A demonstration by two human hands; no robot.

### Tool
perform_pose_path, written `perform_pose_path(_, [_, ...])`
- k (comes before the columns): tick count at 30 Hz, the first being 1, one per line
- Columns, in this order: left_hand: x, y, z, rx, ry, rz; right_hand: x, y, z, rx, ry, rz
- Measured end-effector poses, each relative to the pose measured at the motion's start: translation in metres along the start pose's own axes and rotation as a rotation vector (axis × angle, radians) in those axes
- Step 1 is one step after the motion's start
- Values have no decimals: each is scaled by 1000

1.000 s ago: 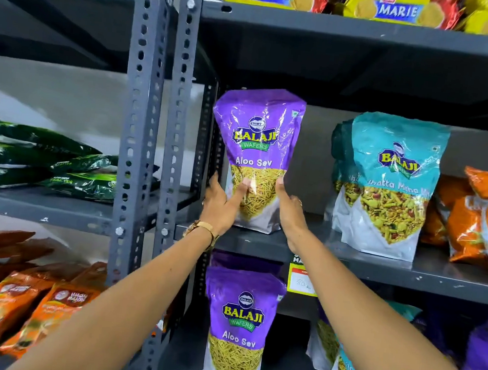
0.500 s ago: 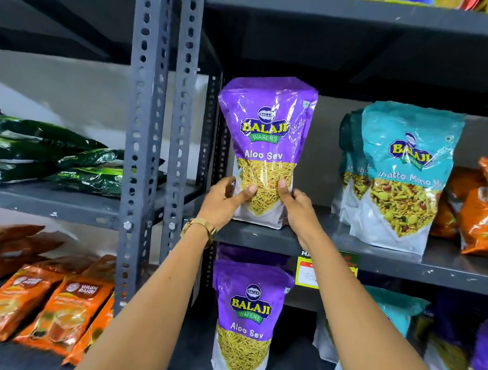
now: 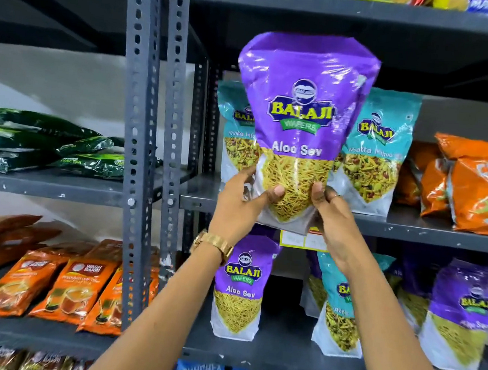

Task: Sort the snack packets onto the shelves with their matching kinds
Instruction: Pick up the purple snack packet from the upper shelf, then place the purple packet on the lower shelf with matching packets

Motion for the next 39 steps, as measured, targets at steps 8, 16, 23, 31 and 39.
perform_pose_path(8, [13,-95,73,-147,50,232,21,96,91,144,31,-10])
perform_pose_path(16, [-31,-227,143,-330,216,302,125,211,145,269,-120,-31])
perform_pose_path(23, [-89,-338,191,-478,354,319,204,301,172,343,-306,-45])
perform_pose_path(31, [-147,-430,196,-568,444,301,269,363,152,333,-456,33])
perform_pose_path(39, [-205,-459,186,-558,518,168,318,372,109,362,-458,-24])
Point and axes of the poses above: each hand's wrist, its own z-axis away from the middle knuckle, its own y-axis out of the back of the hand, x = y × z, the point moved 9 cm from there along -z, towards the middle knuckle, and after that the axes turned 8 degrees about -y, right-handed, at the moved point
